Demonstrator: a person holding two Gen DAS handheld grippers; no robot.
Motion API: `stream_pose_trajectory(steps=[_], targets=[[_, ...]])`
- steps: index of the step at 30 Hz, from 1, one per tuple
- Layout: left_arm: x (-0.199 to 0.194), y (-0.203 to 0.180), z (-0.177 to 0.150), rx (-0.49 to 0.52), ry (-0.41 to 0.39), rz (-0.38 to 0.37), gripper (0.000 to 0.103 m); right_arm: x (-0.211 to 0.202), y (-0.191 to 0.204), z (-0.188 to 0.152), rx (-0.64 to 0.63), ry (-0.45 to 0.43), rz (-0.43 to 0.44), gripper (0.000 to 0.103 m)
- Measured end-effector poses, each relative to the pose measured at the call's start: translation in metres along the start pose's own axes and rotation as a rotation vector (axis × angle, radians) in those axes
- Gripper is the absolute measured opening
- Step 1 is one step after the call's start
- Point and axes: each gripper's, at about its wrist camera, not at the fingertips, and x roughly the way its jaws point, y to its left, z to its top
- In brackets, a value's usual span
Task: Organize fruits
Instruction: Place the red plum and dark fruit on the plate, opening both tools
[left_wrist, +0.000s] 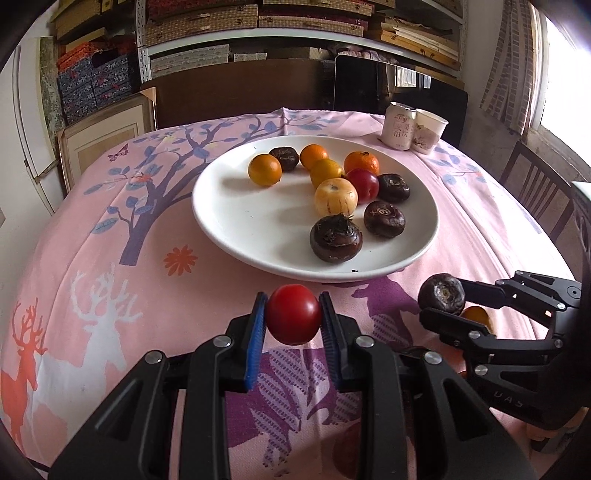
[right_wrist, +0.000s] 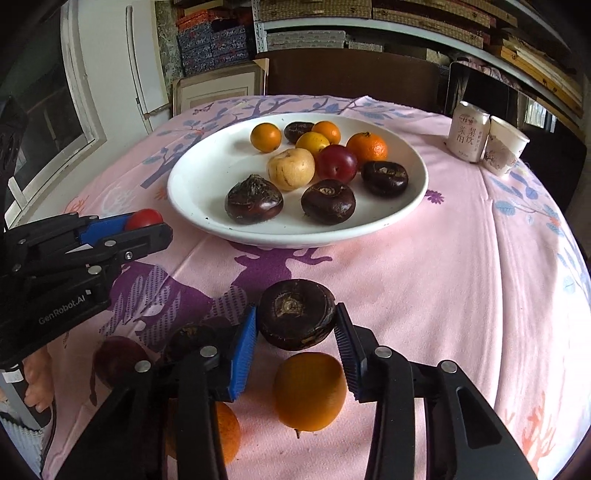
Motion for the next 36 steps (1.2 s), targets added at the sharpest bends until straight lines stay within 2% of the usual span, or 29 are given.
stream_pose_trajectory(steps=[6,14,19,24,25,27,28,30,36], targets=[[-0.005,0.002,0.001,-0.014,-0.021,0.005,0.027,-0.022,-0.002,0.001,-0.025,-0.113,-0.073,0.042],[-0.009,0.000,0.013,-0.026,-0.057,0.013,0.027,-0.036,-0.003,0.009,-0.033,-0.201,-0.148,0.042],[0.001,-0.002,0.045,-0.032,-0.071,0.032,0.027,-0.028,-0.010,0.034,-0.009,-0.199,-0.159,0.042],[0.023,-0.002,0.068,-0.052,-0.070,0.030,0.027,-0.003,-0.015,0.057,0.004,-0.188,-0.172,0.042],[0.028,-0.002,0.070,-0.059,-0.070,0.030,0.029,0.002,-0.015,0.060,0.005,-0.181,-0.163,0.043],[0.037,0.001,0.071,-0.075,-0.068,0.033,0.045,0.009,-0.014,0.062,0.000,-0.186,-0.161,0.046],[0.041,0.002,0.071,-0.079,-0.068,0.032,0.053,0.009,-0.013,0.061,-0.011,-0.198,-0.175,0.054],[0.046,0.003,0.069,-0.071,-0.057,0.030,0.054,0.009,-0.008,0.060,-0.040,-0.216,-0.205,0.058],[0.041,0.007,0.063,-0.076,-0.059,0.029,0.054,0.003,-0.004,0.057,-0.051,-0.219,-0.192,0.058]])
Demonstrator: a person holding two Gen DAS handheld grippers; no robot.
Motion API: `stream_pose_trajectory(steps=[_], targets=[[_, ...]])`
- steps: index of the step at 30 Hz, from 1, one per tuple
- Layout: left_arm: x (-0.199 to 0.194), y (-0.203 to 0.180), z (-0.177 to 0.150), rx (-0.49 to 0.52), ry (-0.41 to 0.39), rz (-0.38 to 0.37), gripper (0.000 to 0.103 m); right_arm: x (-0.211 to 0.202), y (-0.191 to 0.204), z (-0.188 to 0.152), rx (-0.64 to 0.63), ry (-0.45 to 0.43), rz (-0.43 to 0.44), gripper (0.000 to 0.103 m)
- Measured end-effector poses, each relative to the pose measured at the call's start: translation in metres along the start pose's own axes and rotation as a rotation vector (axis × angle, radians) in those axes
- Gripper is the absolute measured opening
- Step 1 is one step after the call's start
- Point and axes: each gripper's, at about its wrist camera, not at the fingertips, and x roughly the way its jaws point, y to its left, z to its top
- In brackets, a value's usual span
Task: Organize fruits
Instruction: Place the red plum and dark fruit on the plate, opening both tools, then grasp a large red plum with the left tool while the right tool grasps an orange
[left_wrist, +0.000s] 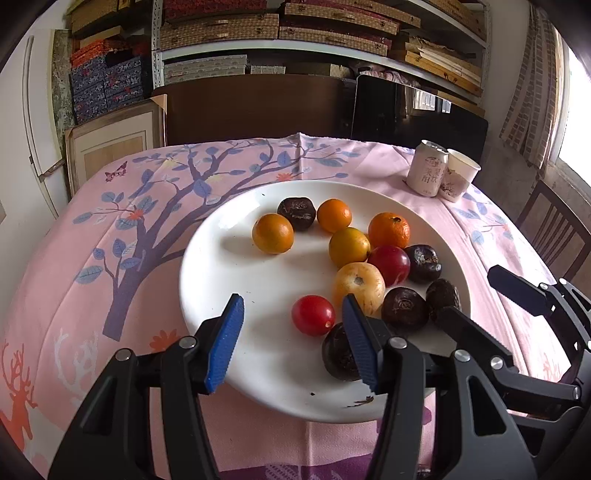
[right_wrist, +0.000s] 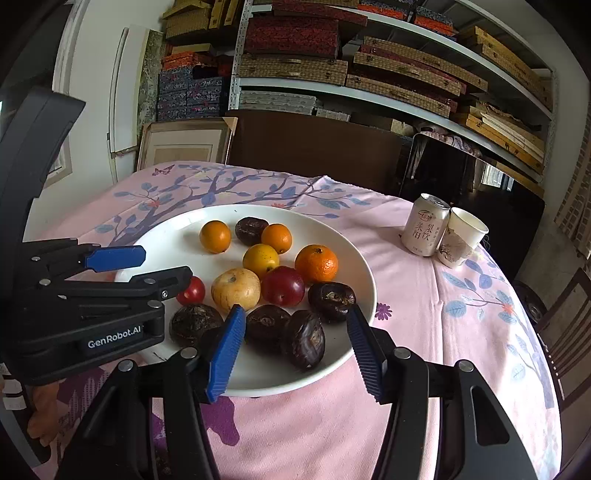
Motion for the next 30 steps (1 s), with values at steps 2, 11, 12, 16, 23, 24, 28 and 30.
stream_pose_trajectory(steps=[2,11,12,16,23,24,28,30], targets=[[-0.005,0.001,-0.002,0.001,-0.007,0.006,0.054,-0.005,0.001,-0.002,-0.005,-0.011,-0.004,0.058],[-0.031,0.002,-0.024,0.005,-0.020,0.020,0.057,-0.033,0.009,-0.011,-0.033,-0.055,-0.013,0.058],[-0.035,0.003,-0.029,0.006,-0.023,0.026,0.059,-0.037,0.009,-0.012,-0.030,-0.059,-0.010,0.058],[-0.056,0.006,-0.047,0.002,-0.039,0.052,0.064,-0.052,0.008,-0.020,-0.005,-0.065,0.008,0.058],[-0.093,0.012,-0.081,-0.034,-0.052,0.067,0.077,-0.087,-0.002,-0.040,0.025,-0.095,0.016,0.070],[-0.098,0.012,-0.089,-0.033,-0.047,0.066,0.079,-0.091,-0.009,-0.044,0.044,-0.091,0.029,0.070],[-0.115,0.006,-0.113,-0.003,-0.029,0.034,0.083,-0.094,-0.036,-0.062,0.137,-0.023,0.104,0.073],[-0.120,-0.002,-0.122,0.030,-0.026,0.023,0.086,-0.094,-0.044,-0.069,0.176,-0.003,0.125,0.073]])
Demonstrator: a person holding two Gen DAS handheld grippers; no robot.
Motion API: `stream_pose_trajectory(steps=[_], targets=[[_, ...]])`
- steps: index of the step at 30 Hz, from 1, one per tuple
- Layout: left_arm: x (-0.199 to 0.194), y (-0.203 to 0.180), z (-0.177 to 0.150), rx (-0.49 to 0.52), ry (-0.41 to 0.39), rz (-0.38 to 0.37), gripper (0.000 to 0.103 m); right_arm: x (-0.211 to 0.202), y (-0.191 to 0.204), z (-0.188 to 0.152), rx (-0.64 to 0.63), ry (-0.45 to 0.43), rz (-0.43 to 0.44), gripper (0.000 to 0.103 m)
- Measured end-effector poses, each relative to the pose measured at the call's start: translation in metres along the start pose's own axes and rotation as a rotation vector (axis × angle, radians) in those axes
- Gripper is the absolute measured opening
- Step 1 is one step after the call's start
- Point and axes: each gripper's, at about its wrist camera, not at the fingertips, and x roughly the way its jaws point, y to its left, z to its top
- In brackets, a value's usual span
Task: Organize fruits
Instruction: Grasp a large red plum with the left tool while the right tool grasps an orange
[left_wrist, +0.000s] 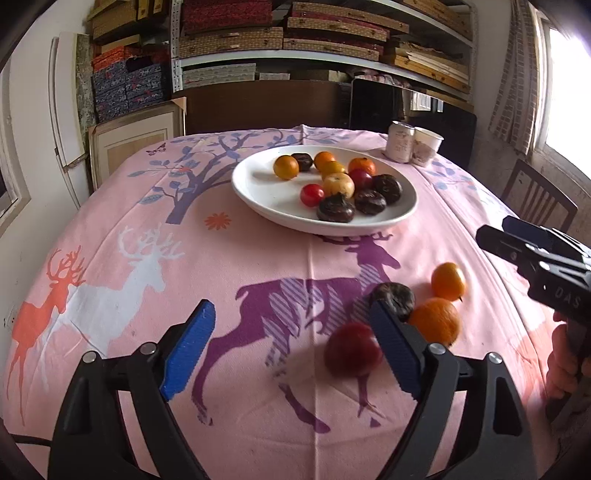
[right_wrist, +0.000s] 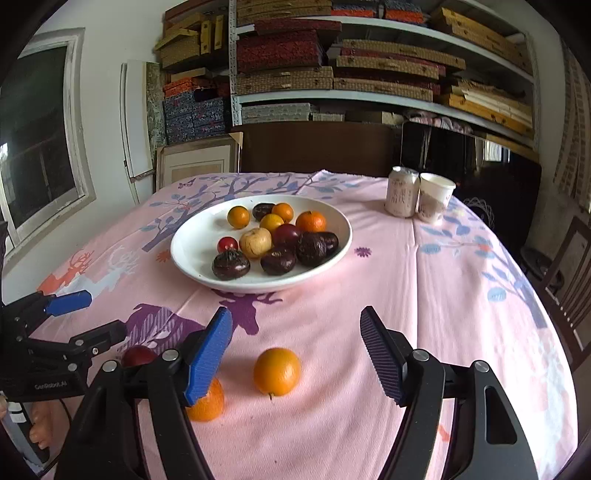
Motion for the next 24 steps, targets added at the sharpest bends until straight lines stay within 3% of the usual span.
stream_pose_trajectory(steps=[6,12,17,20,24], targets=[[0.001,-0.033,-0.017,0.162,0.032,-0.004,0.087,0.002,-0.007,-0.002,0.034,0.009,-0.014,0.073],[0.022,-0.031,-0.019,0.152,0.130,-0.048,0.086,0.004,-0.007,-0.002,0.038,0.028,-0.009,0.073],[0.036,-0.028,-0.017,0.124,0.183,-0.106,0.052,0.008,-0.007,-0.003,0.041,0.050,-0.005,0.073],[0.038,-0.029,-0.015,0.122,0.184,-0.128,0.041,0.013,-0.007,-0.004,0.045,0.079,0.002,0.073],[0.034,-0.029,-0.014,0.119,0.165,-0.126,0.041,0.025,-0.005,-0.009,0.042,0.147,0.018,0.073]])
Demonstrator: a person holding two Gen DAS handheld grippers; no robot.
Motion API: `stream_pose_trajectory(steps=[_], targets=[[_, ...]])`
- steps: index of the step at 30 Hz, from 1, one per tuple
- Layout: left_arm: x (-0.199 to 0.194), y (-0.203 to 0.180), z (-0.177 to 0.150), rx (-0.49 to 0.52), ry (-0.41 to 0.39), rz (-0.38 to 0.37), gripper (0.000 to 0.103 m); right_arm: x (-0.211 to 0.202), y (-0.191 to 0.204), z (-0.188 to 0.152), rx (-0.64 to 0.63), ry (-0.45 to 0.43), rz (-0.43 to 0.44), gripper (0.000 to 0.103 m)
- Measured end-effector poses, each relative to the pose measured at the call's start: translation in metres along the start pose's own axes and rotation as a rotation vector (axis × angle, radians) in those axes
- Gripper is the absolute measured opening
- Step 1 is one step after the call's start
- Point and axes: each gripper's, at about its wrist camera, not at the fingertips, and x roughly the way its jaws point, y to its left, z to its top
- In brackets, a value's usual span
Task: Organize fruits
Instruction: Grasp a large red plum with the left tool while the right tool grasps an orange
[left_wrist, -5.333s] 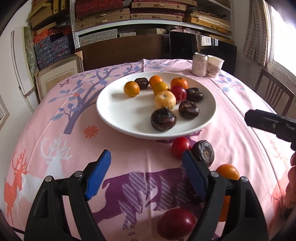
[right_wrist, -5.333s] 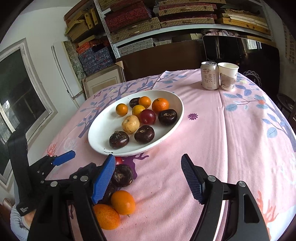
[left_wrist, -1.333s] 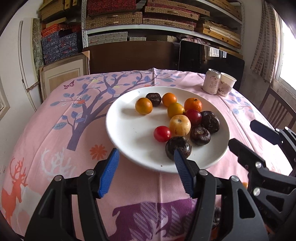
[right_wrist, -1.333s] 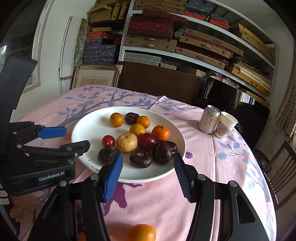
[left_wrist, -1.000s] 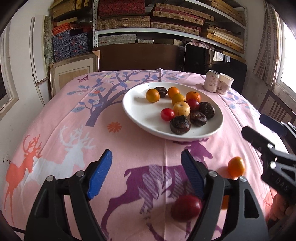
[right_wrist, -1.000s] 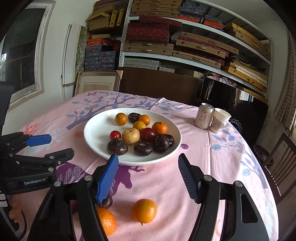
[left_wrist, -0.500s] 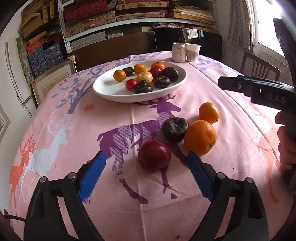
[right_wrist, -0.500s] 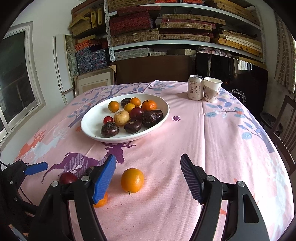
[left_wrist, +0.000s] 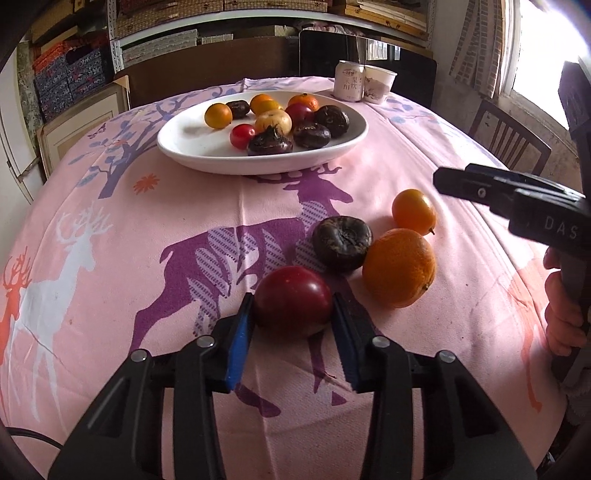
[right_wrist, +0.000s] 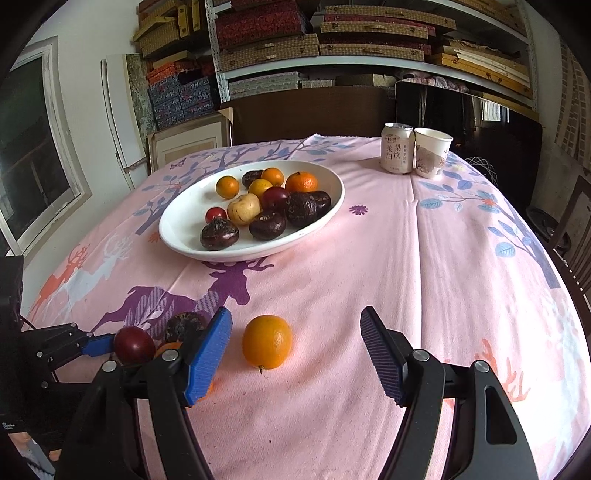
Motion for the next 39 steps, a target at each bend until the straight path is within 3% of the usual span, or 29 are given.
stream_pose_trajectory(steps=[2,6,11,14,20,28,31,34,35,36,37,38,39], targets=[[-0.005,0.004,0.000,-0.017,-0.021,0.004,0.040,0.007,0.002,-0.002,-0.004,0.033,0.014,0.071],[-0.010,0.010,0.001,-0.044,-0.040,0.018,0.040,0.018,0.007,-0.008,-0.024,0.088,0.032,0.046],[-0.008,0.008,0.000,-0.033,-0.030,0.027,0.040,0.023,0.017,-0.013,-0.060,0.115,0.055,0.044],[-0.005,0.007,0.000,-0.028,-0.019,0.026,0.040,0.025,0.020,-0.014,-0.063,0.125,0.092,0.032],[0.002,0.008,-0.001,-0.035,0.016,0.016,0.041,0.022,0.019,-0.013,-0.057,0.109,0.077,0.032],[-0.002,0.010,0.011,-0.026,-0.024,0.069,0.040,0.008,-0.002,-0.003,0.035,0.044,0.080,0.028],[-0.005,0.014,0.026,-0.032,-0.047,0.084,0.040,0.004,-0.008,0.002,0.059,0.023,0.102,0.010],[-0.007,0.023,0.040,-0.055,-0.064,0.079,0.040,0.011,-0.010,0.004,0.045,0.064,0.100,0.011],[-0.008,0.026,0.042,-0.070,-0.069,0.071,0.040,0.014,-0.010,0.004,0.051,0.075,0.126,0.018],[-0.007,0.029,0.042,-0.083,-0.072,0.057,0.040,0.013,-0.011,0.004,0.061,0.084,0.133,0.045],[-0.007,0.031,0.041,-0.094,-0.075,0.043,0.040,0.010,-0.009,0.003,0.060,0.069,0.142,0.062],[-0.006,0.034,0.038,-0.104,-0.076,0.032,0.040,0.006,-0.006,0.003,0.046,0.042,0.129,0.074],[-0.003,0.035,0.036,-0.112,-0.069,0.027,0.040,0.004,-0.001,0.002,0.015,0.026,0.100,0.074]])
